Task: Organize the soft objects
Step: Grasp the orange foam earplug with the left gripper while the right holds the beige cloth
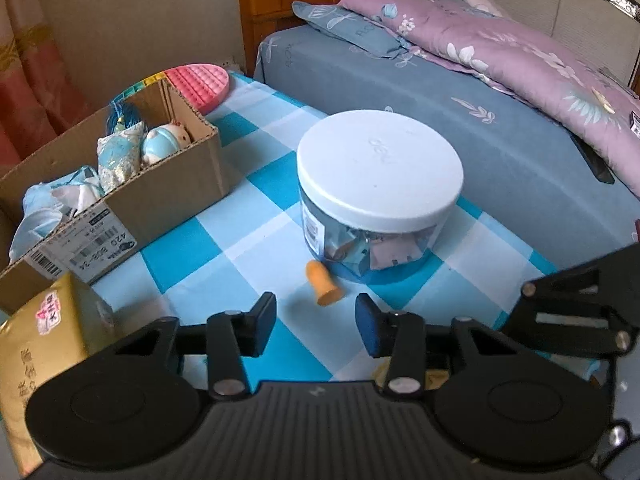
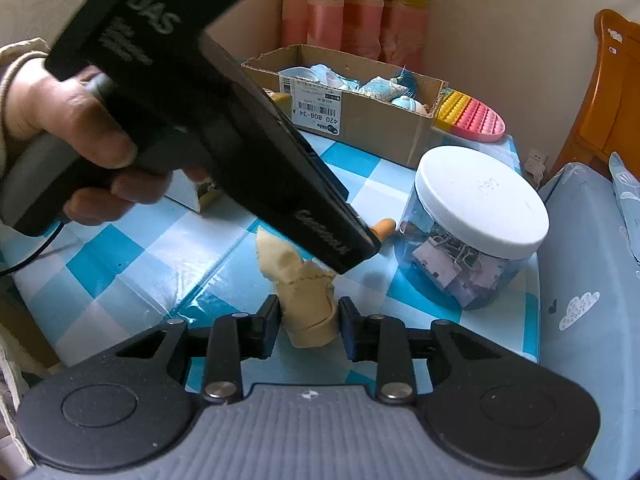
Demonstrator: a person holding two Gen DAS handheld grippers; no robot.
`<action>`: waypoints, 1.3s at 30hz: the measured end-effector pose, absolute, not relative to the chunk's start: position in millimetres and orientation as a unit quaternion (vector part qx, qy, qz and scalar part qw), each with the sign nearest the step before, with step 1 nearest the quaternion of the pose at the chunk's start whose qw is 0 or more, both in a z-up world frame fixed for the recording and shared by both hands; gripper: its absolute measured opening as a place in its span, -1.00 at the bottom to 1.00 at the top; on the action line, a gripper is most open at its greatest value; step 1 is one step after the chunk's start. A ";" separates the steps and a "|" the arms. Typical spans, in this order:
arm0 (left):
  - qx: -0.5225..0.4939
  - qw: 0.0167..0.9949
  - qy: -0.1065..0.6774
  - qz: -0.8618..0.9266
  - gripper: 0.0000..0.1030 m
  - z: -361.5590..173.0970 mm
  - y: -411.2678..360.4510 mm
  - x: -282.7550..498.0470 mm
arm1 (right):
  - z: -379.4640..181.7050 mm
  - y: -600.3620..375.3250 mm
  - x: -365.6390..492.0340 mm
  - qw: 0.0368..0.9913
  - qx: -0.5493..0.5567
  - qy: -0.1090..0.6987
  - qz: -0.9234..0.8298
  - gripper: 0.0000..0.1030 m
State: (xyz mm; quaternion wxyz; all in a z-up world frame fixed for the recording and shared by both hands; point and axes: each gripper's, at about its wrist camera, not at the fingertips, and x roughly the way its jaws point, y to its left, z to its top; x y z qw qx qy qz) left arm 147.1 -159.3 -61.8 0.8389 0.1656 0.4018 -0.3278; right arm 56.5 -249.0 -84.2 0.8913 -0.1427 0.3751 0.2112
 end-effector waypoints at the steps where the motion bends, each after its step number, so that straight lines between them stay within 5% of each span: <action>1: 0.166 0.838 0.403 -0.328 -0.17 -62.3 -160.8 148.3 | -84.5 -249.6 56.3 0.892 -0.142 0.374 0.211 -0.29; 6: 0.169 0.836 0.404 -0.330 -0.18 -66.0 -168.8 151.5 | -85.0 -251.2 55.7 0.892 -0.140 0.373 0.215 -0.22; 17: 0.159 0.837 0.404 -0.332 -0.70 -67.9 -171.1 154.8 | -85.2 -253.3 55.0 0.892 -0.137 0.370 0.218 -0.17; 39: 0.149 0.843 0.399 -0.328 -0.75 -52.0 -155.7 138.2 | -83.8 -251.3 57.5 0.895 -0.130 0.367 0.219 -0.09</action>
